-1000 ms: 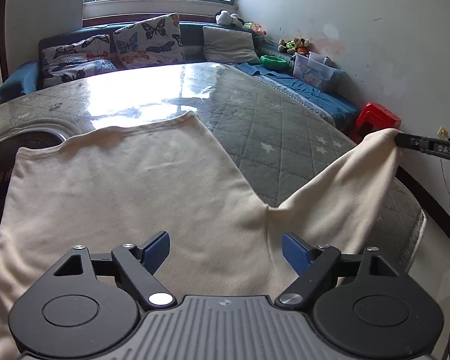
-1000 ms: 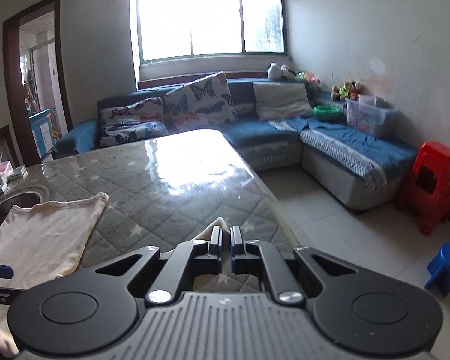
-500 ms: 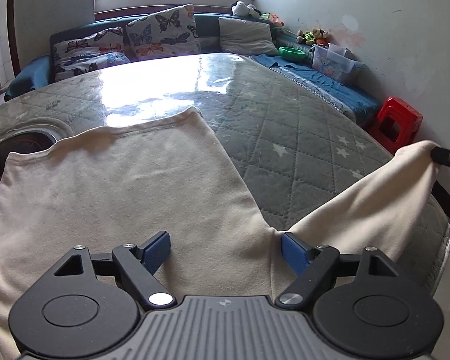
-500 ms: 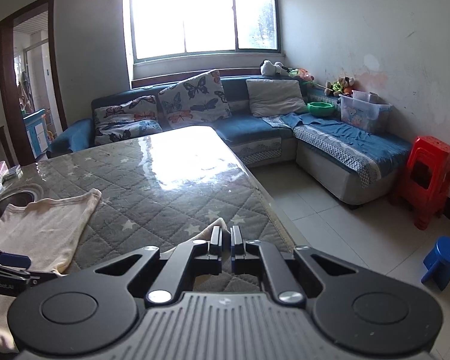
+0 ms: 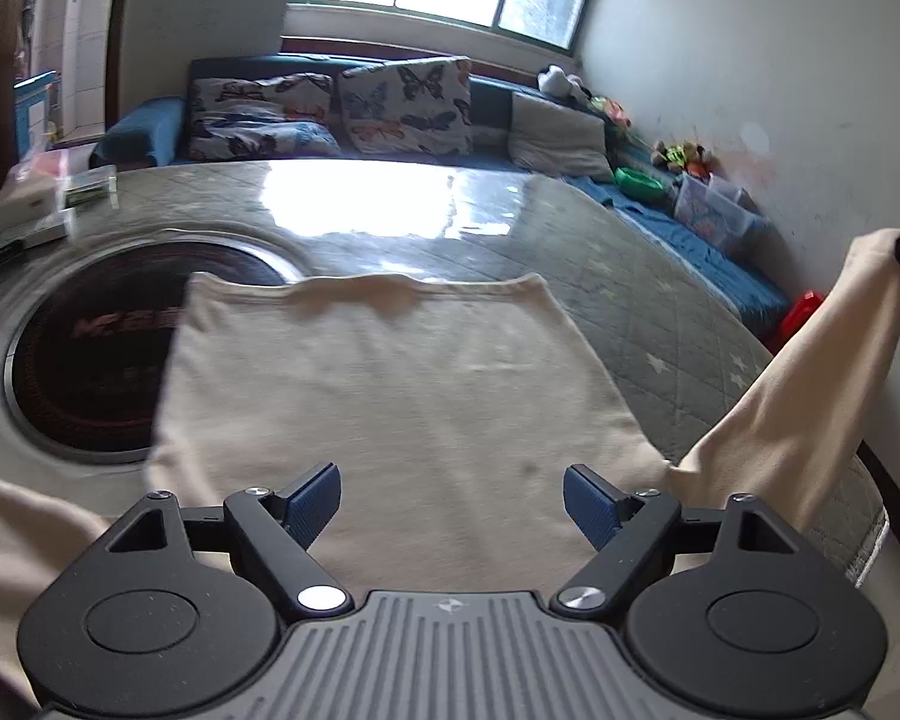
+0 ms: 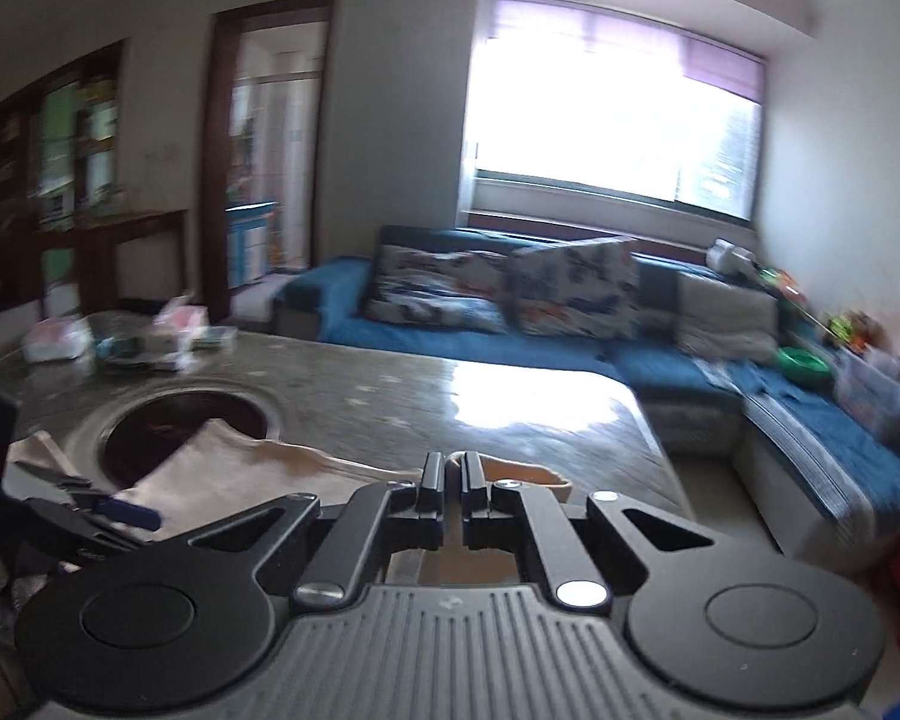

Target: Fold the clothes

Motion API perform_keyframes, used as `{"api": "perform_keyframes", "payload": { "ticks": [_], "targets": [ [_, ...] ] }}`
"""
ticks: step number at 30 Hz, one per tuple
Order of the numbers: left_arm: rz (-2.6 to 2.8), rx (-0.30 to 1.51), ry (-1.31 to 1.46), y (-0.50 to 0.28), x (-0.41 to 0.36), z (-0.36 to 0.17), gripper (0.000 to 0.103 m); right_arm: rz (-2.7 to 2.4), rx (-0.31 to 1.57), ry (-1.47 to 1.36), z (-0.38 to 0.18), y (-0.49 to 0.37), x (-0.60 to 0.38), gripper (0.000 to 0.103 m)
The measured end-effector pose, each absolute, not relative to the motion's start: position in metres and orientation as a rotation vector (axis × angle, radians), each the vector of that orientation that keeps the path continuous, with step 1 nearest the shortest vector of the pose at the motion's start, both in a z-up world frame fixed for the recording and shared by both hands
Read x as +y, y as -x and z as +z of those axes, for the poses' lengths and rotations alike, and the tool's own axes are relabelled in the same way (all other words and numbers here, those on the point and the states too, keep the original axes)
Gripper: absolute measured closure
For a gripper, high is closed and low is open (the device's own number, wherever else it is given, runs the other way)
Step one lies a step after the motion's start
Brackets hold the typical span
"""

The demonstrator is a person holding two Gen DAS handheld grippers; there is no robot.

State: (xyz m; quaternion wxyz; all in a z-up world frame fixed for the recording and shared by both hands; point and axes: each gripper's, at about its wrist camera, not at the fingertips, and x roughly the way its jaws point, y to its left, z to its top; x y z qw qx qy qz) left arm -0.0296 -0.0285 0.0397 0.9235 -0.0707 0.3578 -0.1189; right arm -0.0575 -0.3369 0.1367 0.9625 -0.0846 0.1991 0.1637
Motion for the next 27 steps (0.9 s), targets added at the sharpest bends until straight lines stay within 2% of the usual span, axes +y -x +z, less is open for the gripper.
{"api": "perform_keyframes", "payload": {
  "ticks": [9, 15, 17, 24, 27],
  "targets": [
    [-0.142, 0.702, 0.202, 0.064, 0.033, 0.039, 0.019, 0.644, 0.444, 0.303, 0.118, 0.04, -0.209, 0.099],
    [-0.11, 0.688, 0.211, 0.08, 0.053, 0.037, 0.019, 0.783, 0.533, 0.322, 0.087, 0.041, -0.168, 0.097],
    [-0.106, 0.686, 0.209, 0.084, 0.057, 0.037, 0.019, 0.806, 0.533, 0.322, 0.085, 0.046, -0.17, 0.091],
    [-0.173, 0.65, 0.148, 0.097, 0.048, 0.044, 0.021, 0.738, 0.564, 0.366, 0.087, 0.047, -0.213, 0.087],
    [-0.232, 0.65, 0.109, 0.099, 0.033, 0.043, 0.027, 0.696, 0.625, 0.389, 0.074, 0.048, -0.237, 0.087]
  ]
}}
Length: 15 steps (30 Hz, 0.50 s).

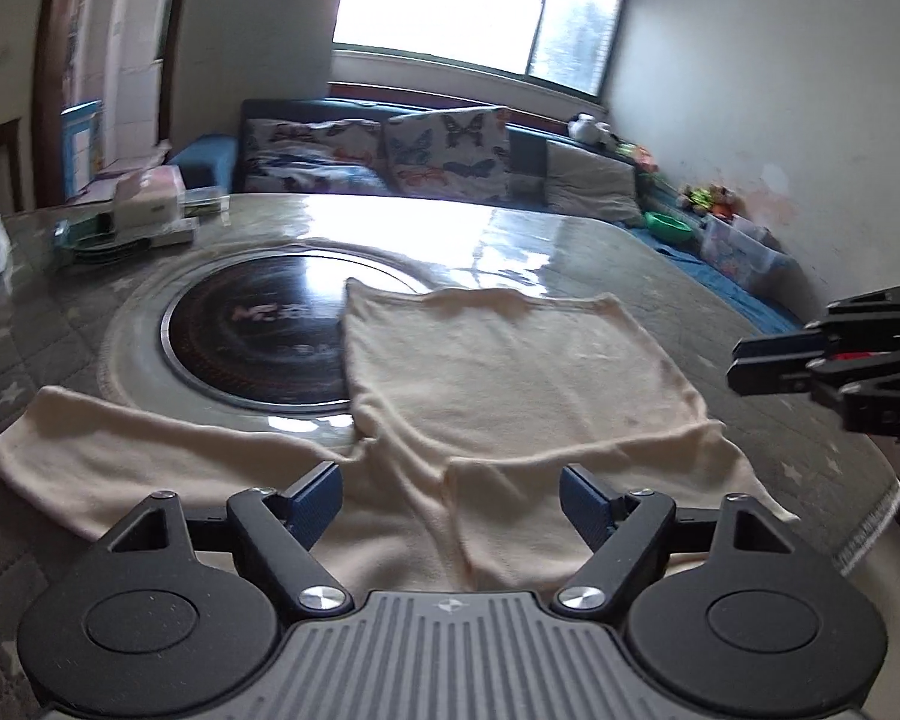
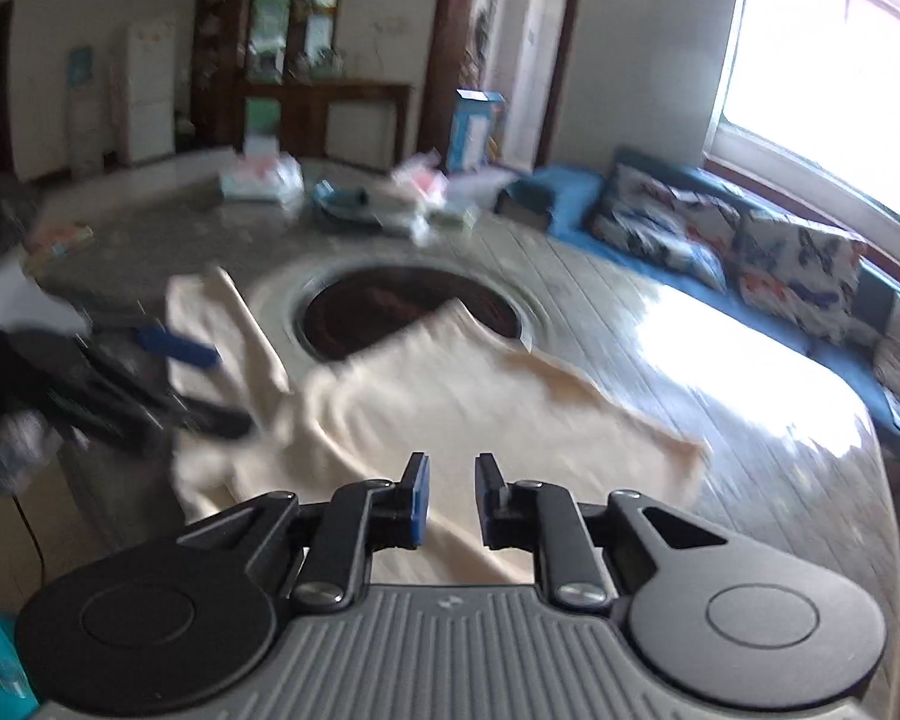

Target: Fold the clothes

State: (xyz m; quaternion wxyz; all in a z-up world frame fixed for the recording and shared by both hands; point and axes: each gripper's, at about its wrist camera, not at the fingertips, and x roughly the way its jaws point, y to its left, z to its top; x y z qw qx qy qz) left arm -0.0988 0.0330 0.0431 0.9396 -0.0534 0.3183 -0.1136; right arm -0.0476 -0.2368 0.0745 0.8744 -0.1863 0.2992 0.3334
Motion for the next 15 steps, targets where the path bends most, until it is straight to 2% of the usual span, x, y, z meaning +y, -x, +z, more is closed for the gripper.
{"api": "perform_keyframes", "payload": {
  "ticks": [2, 10, 15],
  "targets": [
    [-0.266, 0.652, 0.084, 0.099, 0.023, 0.042, 0.036, 0.677, 0.668, 0.398, 0.061, 0.05, -0.251, 0.087],
    [-0.37, 0.668, 0.085, 0.079, -0.004, 0.036, 0.053, 0.644, 0.789, 0.378, 0.015, 0.056, -0.278, 0.087],
    [-0.406, 0.693, 0.131, 0.068, -0.005, 0.027, 0.053, 0.641, 0.766, 0.381, 0.019, 0.051, -0.283, 0.082]
  ]
}}
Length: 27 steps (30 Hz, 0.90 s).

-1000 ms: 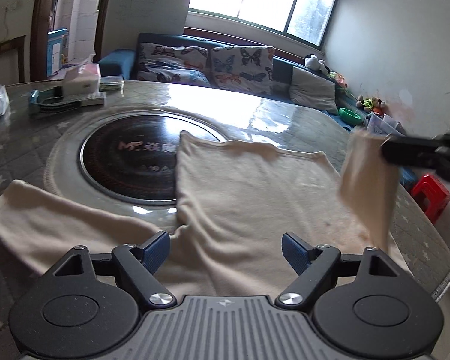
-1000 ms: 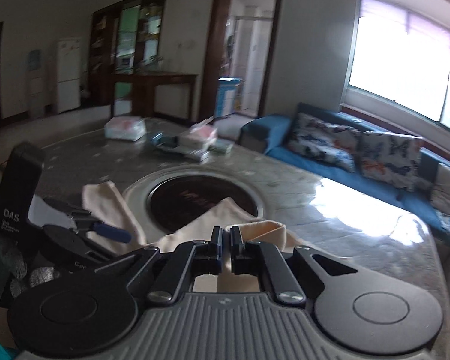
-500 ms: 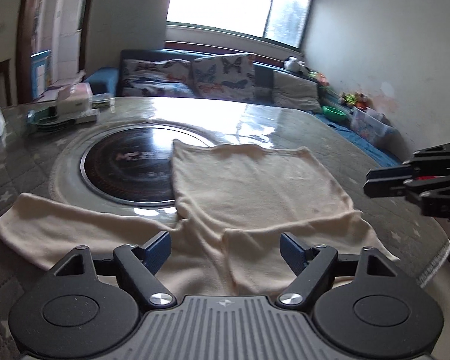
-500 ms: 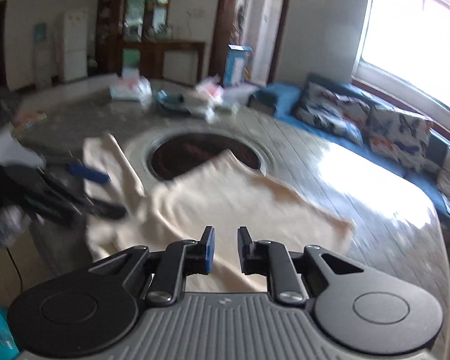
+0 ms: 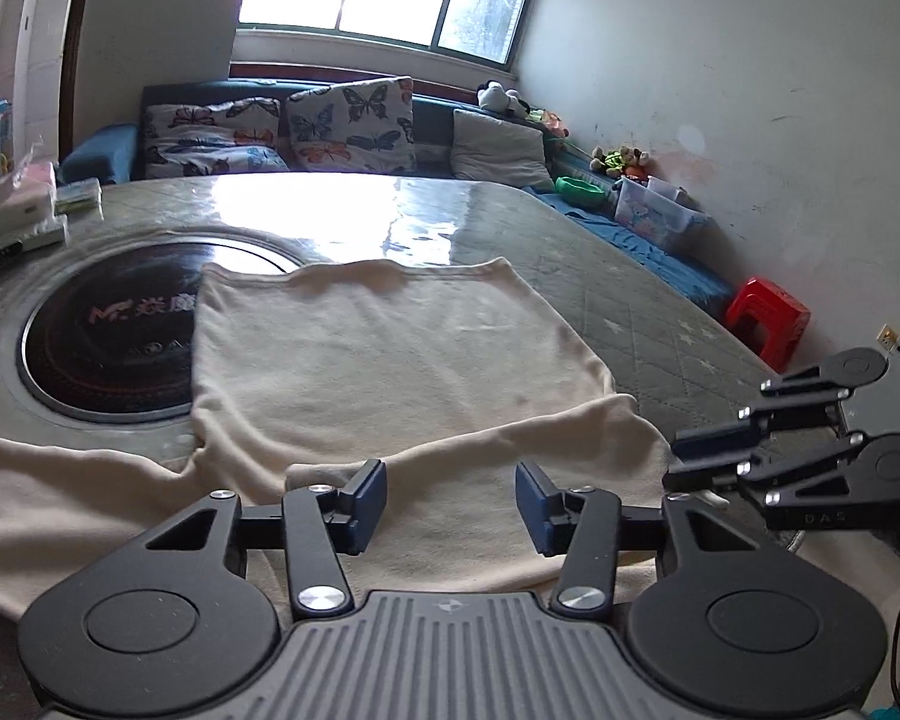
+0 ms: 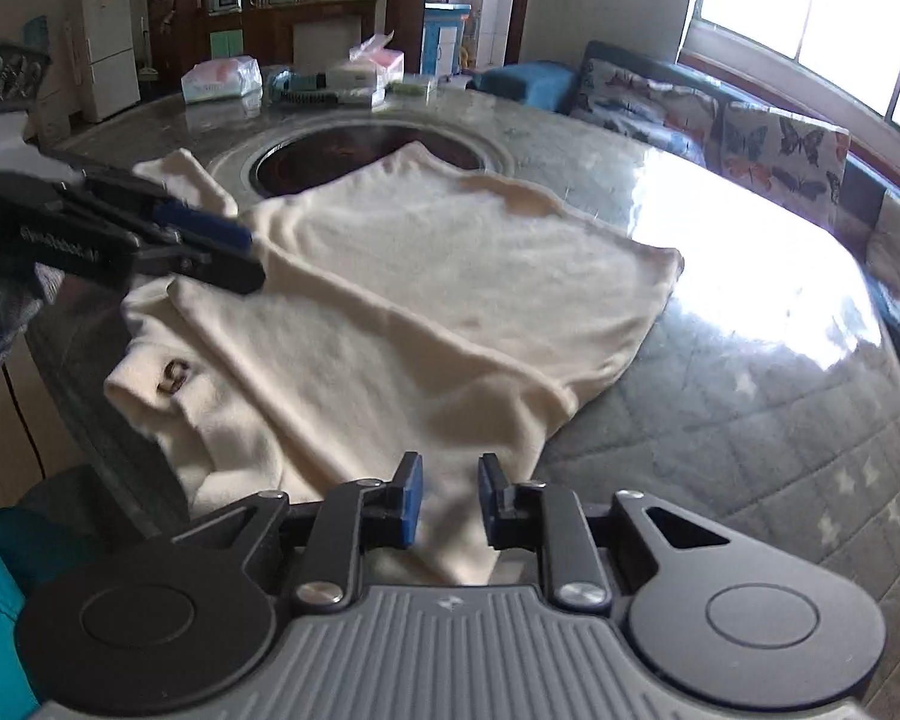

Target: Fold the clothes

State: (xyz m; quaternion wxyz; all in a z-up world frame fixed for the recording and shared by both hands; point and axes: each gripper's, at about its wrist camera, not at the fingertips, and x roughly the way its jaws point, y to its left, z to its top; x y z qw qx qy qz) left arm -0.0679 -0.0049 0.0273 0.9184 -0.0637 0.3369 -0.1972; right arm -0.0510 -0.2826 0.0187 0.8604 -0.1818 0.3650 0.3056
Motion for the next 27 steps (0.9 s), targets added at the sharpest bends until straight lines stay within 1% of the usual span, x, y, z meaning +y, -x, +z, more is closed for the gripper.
{"api": "perform_keyframes", "payload": {
  "ticks": [4, 10, 12, 19, 27],
  "targets": [
    [-0.383, 0.724, 0.166, 0.058, -0.002, 0.018, 0.053, 0.624, 0.713, 0.351, 0.026, 0.034, -0.28, 0.082],
    [-0.35, 0.744, 0.177, 0.056, 0.007, 0.012, 0.053, 0.555, 0.761, 0.307, 0.001, 0.014, -0.285, 0.083],
    [-0.352, 0.742, 0.174, 0.056, 0.007, 0.012, 0.053, 0.551, 0.769, 0.26, 0.0, 0.015, -0.294, 0.083],
    [-0.349, 0.72, 0.185, 0.057, 0.006, 0.015, 0.053, 0.54, 0.716, 0.243, 0.014, 0.019, -0.296, 0.083],
    [-0.33, 0.73, 0.192, 0.055, 0.01, 0.009, 0.054, 0.547, 0.736, 0.253, 0.002, 0.013, -0.286, 0.081]
  ]
}}
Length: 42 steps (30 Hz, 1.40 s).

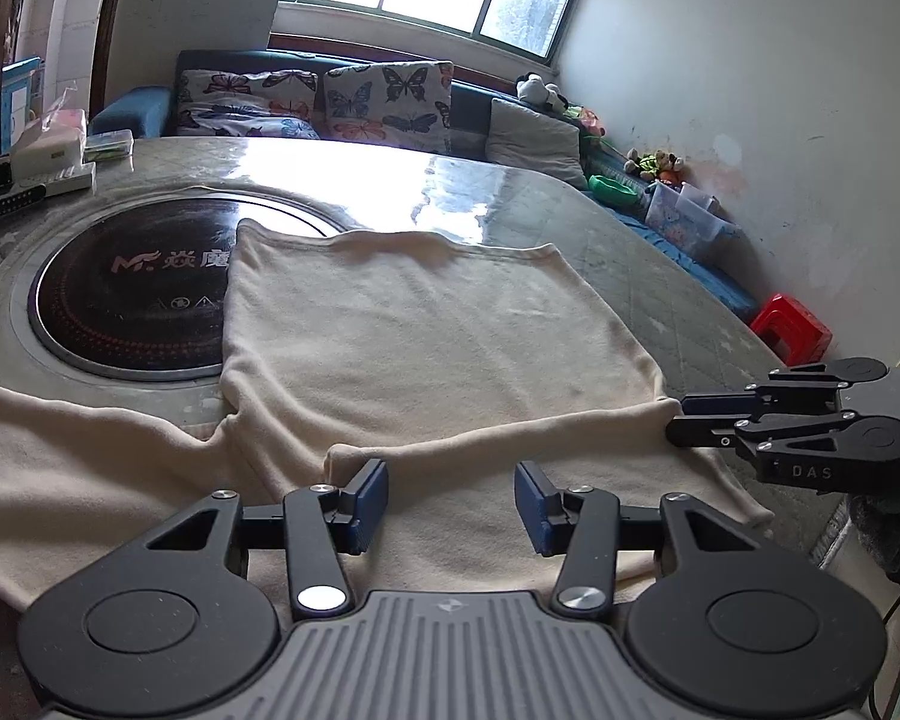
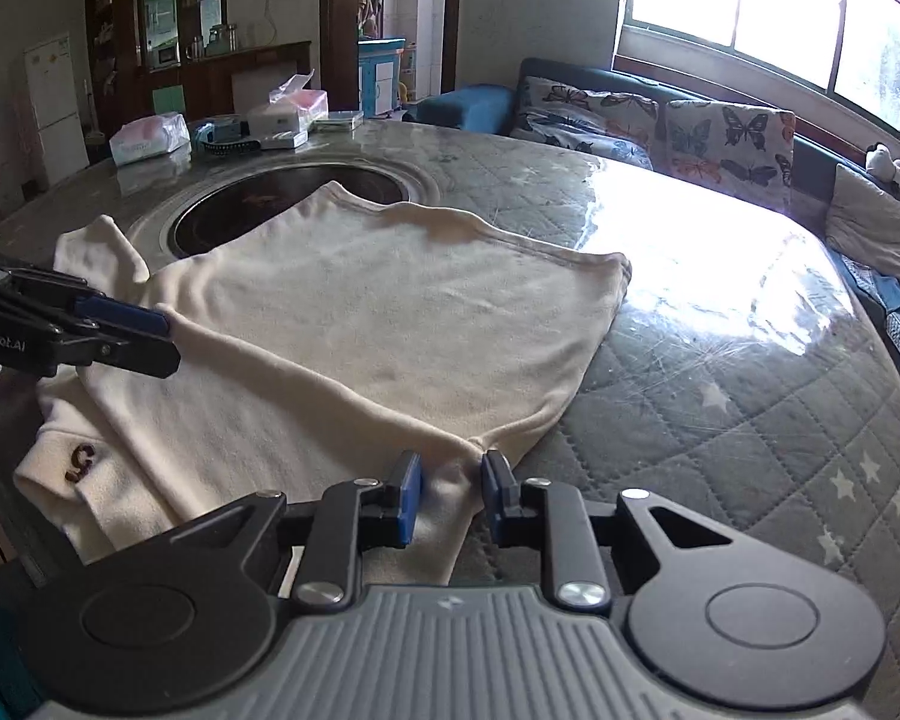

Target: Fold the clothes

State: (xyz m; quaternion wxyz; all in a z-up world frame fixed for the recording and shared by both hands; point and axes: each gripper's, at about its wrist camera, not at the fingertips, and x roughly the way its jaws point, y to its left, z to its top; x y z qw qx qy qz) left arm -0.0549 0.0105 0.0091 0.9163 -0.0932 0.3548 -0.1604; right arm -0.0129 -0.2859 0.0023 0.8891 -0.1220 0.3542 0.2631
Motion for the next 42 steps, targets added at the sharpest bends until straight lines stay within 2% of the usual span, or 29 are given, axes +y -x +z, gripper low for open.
{"api": "perform_keyframes", "payload": {
  "ticks": [9, 15, 19, 24, 28, 34, 36, 38, 39, 40, 42],
  "targets": [
    [-0.236, 0.678, 0.239, 0.073, 0.04, 0.023, 0.054, 0.559, 0.711, 0.293, 0.006, 0.018, -0.277, 0.081],
    [-0.005, 0.655, 0.258, 0.089, 0.091, 0.027, 0.052, 0.617, 0.699, 0.325, 0.011, 0.02, -0.261, 0.079],
    [0.188, 0.635, 0.266, 0.096, 0.126, 0.027, 0.052, 0.678, 0.696, 0.364, 0.01, 0.024, -0.243, 0.074],
    [0.458, 0.589, 0.262, 0.099, 0.168, 0.025, 0.052, 0.713, 0.694, 0.385, 0.009, 0.027, -0.23, 0.074],
    [0.535, 0.621, 0.354, 0.094, 0.201, 0.017, 0.054, 0.714, 0.697, 0.383, 0.009, 0.028, -0.23, 0.073],
    [0.529, 0.622, 0.39, 0.09, 0.214, 0.012, 0.063, 0.701, 0.708, 0.379, 0.008, 0.026, -0.231, 0.073],
    [0.522, 0.615, 0.392, 0.089, 0.215, 0.011, 0.07, 0.696, 0.711, 0.376, 0.008, 0.026, -0.232, 0.073],
    [0.513, 0.611, 0.397, 0.088, 0.215, 0.01, 0.084, 0.691, 0.713, 0.373, 0.007, 0.026, -0.233, 0.073],
    [0.507, 0.611, 0.401, 0.087, 0.214, 0.01, 0.086, 0.69, 0.713, 0.372, 0.007, 0.026, -0.233, 0.073],
    [0.5, 0.606, 0.402, 0.086, 0.214, 0.01, 0.093, 0.689, 0.712, 0.372, 0.008, 0.026, -0.233, 0.073],
    [0.49, 0.591, 0.398, 0.085, 0.211, 0.011, 0.097, 0.687, 0.71, 0.37, 0.008, 0.027, -0.233, 0.073]
  ]
}}
